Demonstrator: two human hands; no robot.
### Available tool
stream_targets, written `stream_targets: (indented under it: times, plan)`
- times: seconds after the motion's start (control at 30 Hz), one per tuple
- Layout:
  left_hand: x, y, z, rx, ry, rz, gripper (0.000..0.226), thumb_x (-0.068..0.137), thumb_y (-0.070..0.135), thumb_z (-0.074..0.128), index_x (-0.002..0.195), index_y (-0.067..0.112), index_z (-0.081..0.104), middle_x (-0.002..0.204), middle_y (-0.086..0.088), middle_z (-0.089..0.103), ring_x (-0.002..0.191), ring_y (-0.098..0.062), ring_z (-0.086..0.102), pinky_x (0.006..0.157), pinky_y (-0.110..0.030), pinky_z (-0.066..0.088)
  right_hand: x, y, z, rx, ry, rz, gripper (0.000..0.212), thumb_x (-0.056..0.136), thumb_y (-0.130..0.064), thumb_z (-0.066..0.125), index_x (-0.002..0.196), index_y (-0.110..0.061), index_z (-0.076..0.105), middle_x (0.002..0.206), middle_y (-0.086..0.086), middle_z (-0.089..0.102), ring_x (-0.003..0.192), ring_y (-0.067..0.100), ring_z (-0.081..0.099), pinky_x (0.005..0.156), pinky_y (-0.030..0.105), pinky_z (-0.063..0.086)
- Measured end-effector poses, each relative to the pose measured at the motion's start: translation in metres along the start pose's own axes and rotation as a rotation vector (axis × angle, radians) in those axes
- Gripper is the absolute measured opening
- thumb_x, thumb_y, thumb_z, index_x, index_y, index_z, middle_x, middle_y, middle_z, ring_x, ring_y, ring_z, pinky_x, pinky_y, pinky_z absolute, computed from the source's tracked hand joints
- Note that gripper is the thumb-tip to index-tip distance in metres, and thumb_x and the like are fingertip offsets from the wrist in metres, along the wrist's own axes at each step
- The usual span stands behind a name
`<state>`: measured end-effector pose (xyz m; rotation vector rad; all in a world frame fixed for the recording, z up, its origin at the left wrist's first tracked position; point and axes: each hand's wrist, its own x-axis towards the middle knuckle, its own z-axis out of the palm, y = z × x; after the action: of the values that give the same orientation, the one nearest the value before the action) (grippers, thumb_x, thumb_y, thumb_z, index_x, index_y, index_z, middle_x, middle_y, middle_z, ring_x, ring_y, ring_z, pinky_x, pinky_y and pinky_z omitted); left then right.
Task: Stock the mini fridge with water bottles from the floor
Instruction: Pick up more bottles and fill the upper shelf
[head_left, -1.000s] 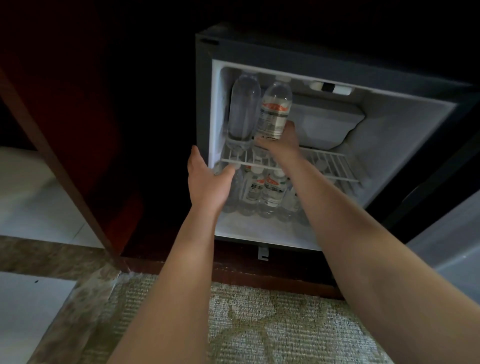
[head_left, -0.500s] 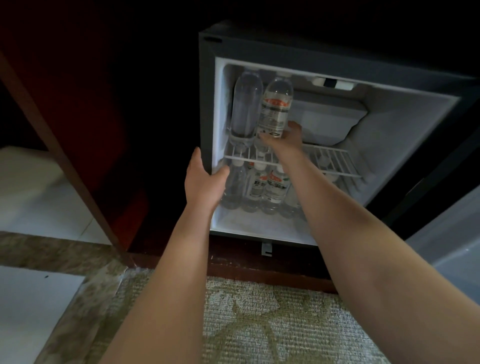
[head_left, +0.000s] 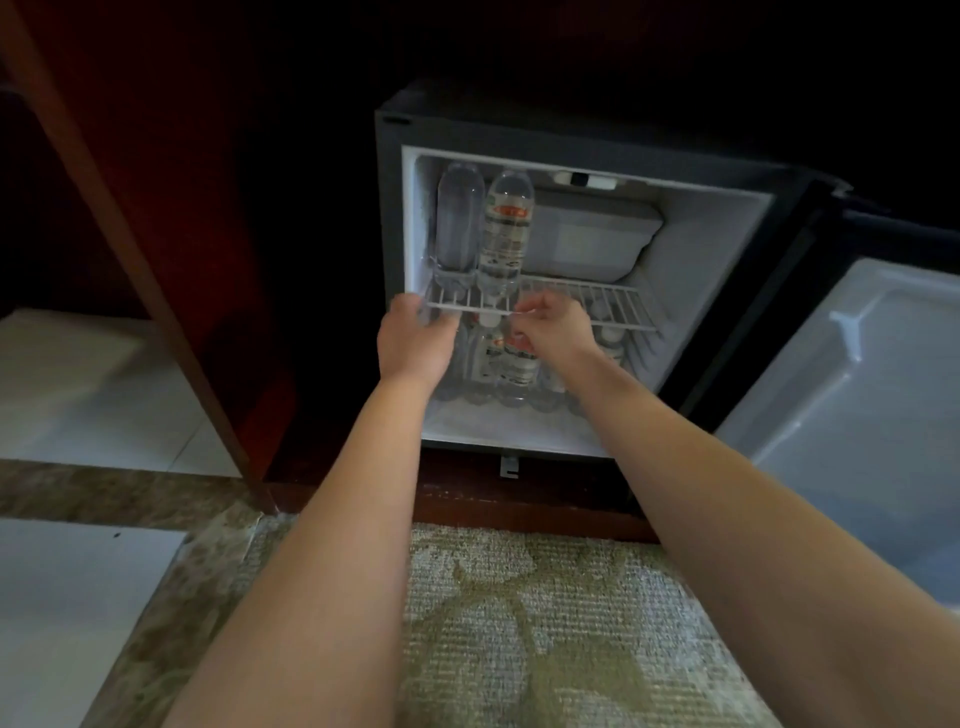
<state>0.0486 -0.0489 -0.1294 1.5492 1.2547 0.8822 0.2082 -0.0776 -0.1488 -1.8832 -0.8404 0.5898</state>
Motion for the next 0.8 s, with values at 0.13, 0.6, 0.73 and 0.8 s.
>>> stream_targets:
  times: [0.13,0.6,0.73,0.8]
  plan:
    - [-0.018,0.020,-0.005,0.018,-0.073,-0.028,0.041,0.090,0.029,0.056,0.127,0.012,0.054,0.123,-0.003,0.057,0.110,-0.021,0.056,0.085,-0.029,0.045,-0.038,-0.002,-0.017,-0.084,-0.037,-0.045,0.011,0.085,-0.017,0.064,0.081,-0.022,0.056,0.078,0.001,0.069,0.061,0.011,0.064,0.054,0.021,0.050]
    - [-0.125,0.009,-0.099,0.216,-0.039,0.031,0.009,0.091,0.024,0.055,0.088,0.018,0.061,0.079,0.004,0.053,0.082,-0.015,0.051,0.074,-0.028,0.040,-0.180,-0.070,0.003,-0.074,-0.209,-0.103,0.013,0.087,-0.012,0.061,0.099,-0.014,0.056,0.078,0.003,0.063,0.052,0.009,0.056,0.044,0.016,0.043]
    - [-0.153,-0.009,-0.155,0.284,0.017,0.000,0.012,0.090,0.024,0.057,0.095,0.016,0.064,0.095,-0.002,0.060,0.095,-0.020,0.056,0.083,-0.032,0.043,-0.221,-0.088,0.032,-0.154,-0.324,-0.144,0.015,0.089,-0.021,0.062,0.100,-0.016,0.053,0.085,0.006,0.067,0.056,0.012,0.060,0.056,0.024,0.049]
    - [-0.167,-0.023,-0.189,0.306,0.066,-0.024,0.015,0.089,0.024,0.058,0.098,0.014,0.066,0.101,-0.007,0.065,0.101,-0.023,0.058,0.085,-0.031,0.043,-0.244,-0.099,0.050,-0.196,-0.399,-0.167,0.016,0.092,-0.025,0.060,0.104,-0.018,0.052,0.088,0.004,0.067,0.063,0.013,0.062,0.058,0.026,0.048]
